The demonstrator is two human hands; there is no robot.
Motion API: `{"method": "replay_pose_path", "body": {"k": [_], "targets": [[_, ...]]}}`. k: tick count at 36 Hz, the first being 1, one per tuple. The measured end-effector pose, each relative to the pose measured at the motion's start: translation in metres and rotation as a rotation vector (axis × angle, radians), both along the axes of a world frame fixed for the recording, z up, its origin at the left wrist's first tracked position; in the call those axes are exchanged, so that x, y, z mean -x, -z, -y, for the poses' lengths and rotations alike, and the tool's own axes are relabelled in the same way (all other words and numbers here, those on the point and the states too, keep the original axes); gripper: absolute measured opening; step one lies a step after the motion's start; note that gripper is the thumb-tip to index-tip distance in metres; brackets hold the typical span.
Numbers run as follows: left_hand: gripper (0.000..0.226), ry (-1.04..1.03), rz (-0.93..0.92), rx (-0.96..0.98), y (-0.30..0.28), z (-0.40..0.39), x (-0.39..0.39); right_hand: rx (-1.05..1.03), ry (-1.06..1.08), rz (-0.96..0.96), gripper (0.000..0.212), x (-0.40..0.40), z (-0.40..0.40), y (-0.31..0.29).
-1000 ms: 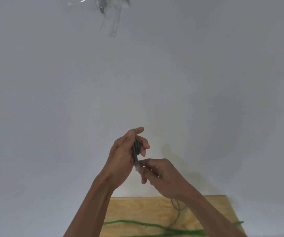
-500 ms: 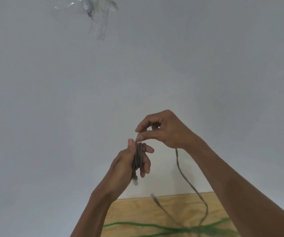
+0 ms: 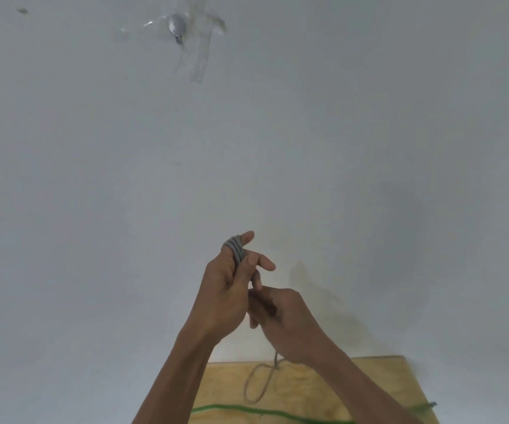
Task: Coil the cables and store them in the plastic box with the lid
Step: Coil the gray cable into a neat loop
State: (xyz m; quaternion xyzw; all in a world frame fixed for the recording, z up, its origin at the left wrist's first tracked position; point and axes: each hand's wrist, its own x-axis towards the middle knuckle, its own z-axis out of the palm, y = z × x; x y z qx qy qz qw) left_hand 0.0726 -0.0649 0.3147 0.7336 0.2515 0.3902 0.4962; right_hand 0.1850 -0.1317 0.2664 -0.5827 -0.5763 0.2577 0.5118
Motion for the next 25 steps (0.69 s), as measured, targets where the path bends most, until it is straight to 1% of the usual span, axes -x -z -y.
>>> {"method": "replay_pose_path", "body": {"k": [3,5,8,10,13,15,17,19,20,22,25], "targets": [[0.024,-0.021,-0.082,-0.062,0.002,-0.002,0.001,0.012,-0.015,0.159,0.014,-0.008,0.003,-0.007],[0.023,-0.054,-0.115,-0.123,0.007,-0.007,0.002,0.039,-0.022,0.268,0.014,-0.016,0.006,-0.016],[0.023,-0.092,-0.181,-0.262,0.017,-0.015,0.002,-0.025,-0.055,0.308,0.015,-0.026,0.010,-0.039],[0.030,-0.082,-0.178,-0.233,0.020,-0.014,0.002,-0.045,-0.103,0.336,0.015,-0.030,0.010,-0.057],[0.051,-0.050,-0.088,-0.097,0.017,-0.006,0.002,-0.060,-0.169,0.400,0.012,-0.037,0.004,-0.080],[0.055,0.019,-0.058,-0.069,0.011,0.001,0.004,-0.107,-0.148,0.348,0.007,-0.044,-0.003,-0.090],[0.056,0.051,-0.092,-0.059,0.004,0.007,0.005,-0.139,-0.119,0.224,0.014,-0.051,-0.010,-0.099],[0.056,0.081,-0.121,-0.050,-0.002,0.012,0.005,-0.169,-0.125,0.162,0.020,-0.058,-0.016,-0.106],[0.053,0.097,-0.114,-0.025,-0.007,0.014,0.006,-0.174,-0.139,0.137,0.020,-0.060,-0.019,-0.108],[0.052,0.139,-0.081,0.053,-0.013,0.017,0.007,-0.160,-0.172,0.021,0.019,-0.065,-0.023,-0.106],[0.059,0.260,-0.016,0.193,-0.015,0.019,0.009,-0.136,-0.217,-0.196,0.011,-0.068,-0.033,-0.090]]}}
